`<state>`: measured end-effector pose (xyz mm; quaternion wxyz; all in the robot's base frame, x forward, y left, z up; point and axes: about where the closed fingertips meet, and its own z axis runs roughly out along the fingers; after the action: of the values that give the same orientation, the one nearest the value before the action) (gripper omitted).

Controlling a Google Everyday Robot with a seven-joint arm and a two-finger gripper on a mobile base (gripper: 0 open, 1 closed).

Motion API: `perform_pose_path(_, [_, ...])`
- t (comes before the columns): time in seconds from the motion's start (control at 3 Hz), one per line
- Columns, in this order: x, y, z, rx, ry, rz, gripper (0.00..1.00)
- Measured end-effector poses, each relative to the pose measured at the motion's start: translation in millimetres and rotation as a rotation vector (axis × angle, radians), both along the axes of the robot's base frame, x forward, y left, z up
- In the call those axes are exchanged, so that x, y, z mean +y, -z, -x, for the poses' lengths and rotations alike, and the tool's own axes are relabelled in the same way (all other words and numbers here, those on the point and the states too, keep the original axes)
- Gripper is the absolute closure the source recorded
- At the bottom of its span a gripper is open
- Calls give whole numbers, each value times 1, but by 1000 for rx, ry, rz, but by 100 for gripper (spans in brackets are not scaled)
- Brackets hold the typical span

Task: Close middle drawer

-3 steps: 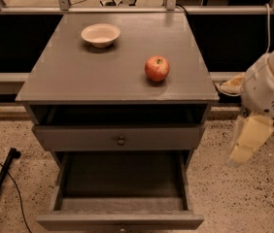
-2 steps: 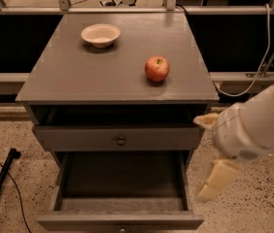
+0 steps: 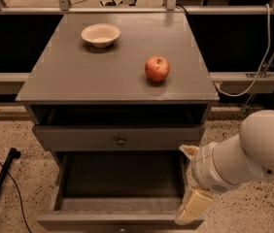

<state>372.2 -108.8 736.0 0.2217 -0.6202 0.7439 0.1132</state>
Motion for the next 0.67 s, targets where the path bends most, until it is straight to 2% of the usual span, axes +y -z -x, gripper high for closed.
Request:
perform_pose_path(0.33, [8,17,-4,48,-30,8,0])
perform_pose_path(0.67, [15,56,-17,89,-61,-40,0])
